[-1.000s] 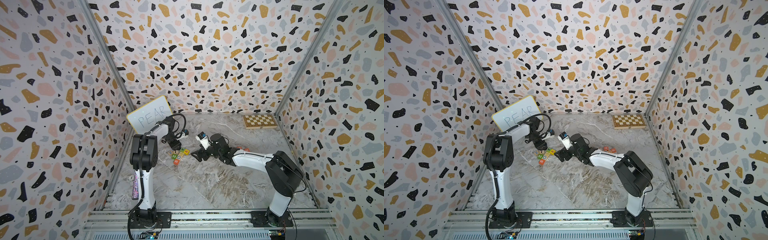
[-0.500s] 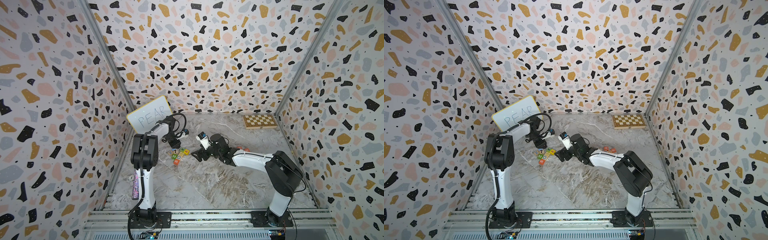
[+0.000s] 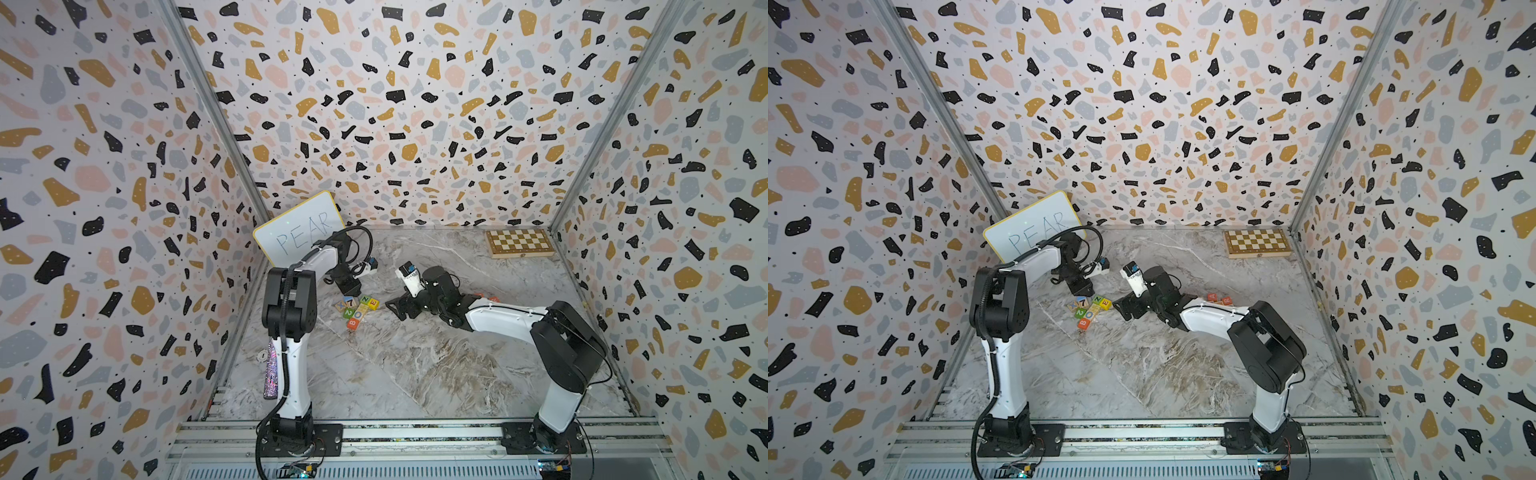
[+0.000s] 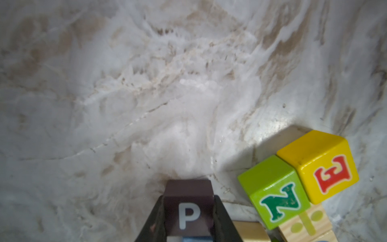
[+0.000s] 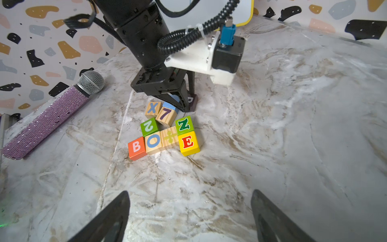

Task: Spell the uppercase word “pear” with letter blocks
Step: Pick up the letter block from the center of the board.

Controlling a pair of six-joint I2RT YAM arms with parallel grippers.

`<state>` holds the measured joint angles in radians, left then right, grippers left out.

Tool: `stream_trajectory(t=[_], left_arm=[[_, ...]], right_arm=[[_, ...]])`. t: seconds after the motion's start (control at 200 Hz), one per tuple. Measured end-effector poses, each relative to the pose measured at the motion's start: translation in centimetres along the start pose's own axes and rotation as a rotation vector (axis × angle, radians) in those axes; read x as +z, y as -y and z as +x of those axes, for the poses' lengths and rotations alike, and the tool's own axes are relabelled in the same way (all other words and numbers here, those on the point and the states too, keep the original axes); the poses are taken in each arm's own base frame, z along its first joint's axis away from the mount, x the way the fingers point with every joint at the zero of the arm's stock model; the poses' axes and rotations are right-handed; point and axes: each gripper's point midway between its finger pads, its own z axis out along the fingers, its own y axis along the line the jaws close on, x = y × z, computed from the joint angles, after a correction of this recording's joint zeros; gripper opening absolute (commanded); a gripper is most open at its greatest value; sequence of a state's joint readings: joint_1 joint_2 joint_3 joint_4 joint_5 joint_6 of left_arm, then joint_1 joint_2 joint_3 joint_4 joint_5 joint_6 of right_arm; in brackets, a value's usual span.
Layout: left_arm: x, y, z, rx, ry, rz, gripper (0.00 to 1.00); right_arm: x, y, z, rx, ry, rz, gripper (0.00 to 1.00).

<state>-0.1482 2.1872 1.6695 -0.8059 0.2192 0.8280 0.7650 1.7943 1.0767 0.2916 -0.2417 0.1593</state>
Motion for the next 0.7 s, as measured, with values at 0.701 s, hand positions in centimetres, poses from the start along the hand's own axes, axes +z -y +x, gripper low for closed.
stream_trajectory(t=[0.701], left_arm=[[-4.2,0.2,-4.2,-0.143,0.112,-0.051,0.15]], right_arm=[[-1.8,3.7,-1.1,0.098,0.07,0.061,0.99]])
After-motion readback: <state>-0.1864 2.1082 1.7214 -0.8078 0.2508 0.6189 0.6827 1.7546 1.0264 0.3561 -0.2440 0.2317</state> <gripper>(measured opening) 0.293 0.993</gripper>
